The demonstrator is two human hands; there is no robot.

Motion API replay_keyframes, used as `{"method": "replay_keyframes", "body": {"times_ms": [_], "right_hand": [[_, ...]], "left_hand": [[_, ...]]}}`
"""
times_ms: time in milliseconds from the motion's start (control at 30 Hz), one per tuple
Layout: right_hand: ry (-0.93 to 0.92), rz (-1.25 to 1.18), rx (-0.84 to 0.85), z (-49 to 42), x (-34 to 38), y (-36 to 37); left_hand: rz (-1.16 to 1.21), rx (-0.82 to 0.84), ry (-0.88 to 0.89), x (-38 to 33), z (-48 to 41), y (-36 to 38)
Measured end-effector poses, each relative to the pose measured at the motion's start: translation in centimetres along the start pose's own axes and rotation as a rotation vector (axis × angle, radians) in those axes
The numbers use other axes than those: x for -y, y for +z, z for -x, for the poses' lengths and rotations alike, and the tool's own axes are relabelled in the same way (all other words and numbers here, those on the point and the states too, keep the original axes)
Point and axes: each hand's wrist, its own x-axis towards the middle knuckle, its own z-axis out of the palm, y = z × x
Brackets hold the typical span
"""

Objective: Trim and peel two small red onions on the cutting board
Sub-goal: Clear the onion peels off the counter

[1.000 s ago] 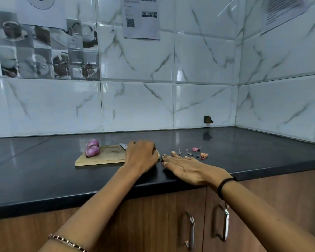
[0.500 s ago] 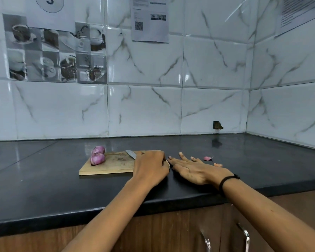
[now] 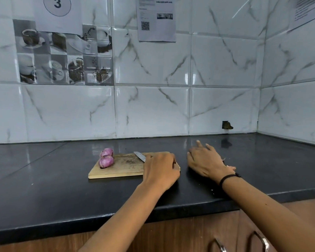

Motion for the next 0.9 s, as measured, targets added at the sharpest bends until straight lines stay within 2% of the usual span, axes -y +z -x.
{"method": "replay_keyframes", "body": {"times_ms": [33,67,133,200,300,500,633,767,900], "right_hand": [[-0.059,-0.065,-0.024,0.1,0.4,-0.2],[-0.092,-0.142,0.032,0.5,1.0,-0.7],[-0.078,-0.221,0.242,0.5,2.0,-1.1],[-0.014,-0.226,0.375,0.0,2.3,-1.4],[0.006,-0.175,0.455,-1.3,2.3,-1.4],[0.06,-0.189,0.441,-4.4,2.1,0.6],[0.156,-0.055,0.401,-4.5,1.4,1.2],[0.269,-0.033,0.368,-2.6,1.7,0.2],[0.299,-0.015,0.335,0.2,1.4,-1.1]], "left_hand": [[-0.004,-0.002,0.001,0.0,0.0,0.0],[-0.007,-0.001,0.003,0.0,0.0,0.0],[-0.015,0.006,0.008,-0.1,-0.1,0.0],[-0.02,0.01,0.011,-0.1,-0.1,0.0],[-0.011,-0.001,0.004,0.1,-0.4,0.3],[0.026,0.007,-0.018,0.4,-0.6,0.5],[0.05,-0.002,-0.025,0.4,-0.5,0.4],[0.046,-0.013,-0.04,0.4,-0.5,0.2],[0.028,-0.011,-0.032,0.2,-0.2,0.0]]}}
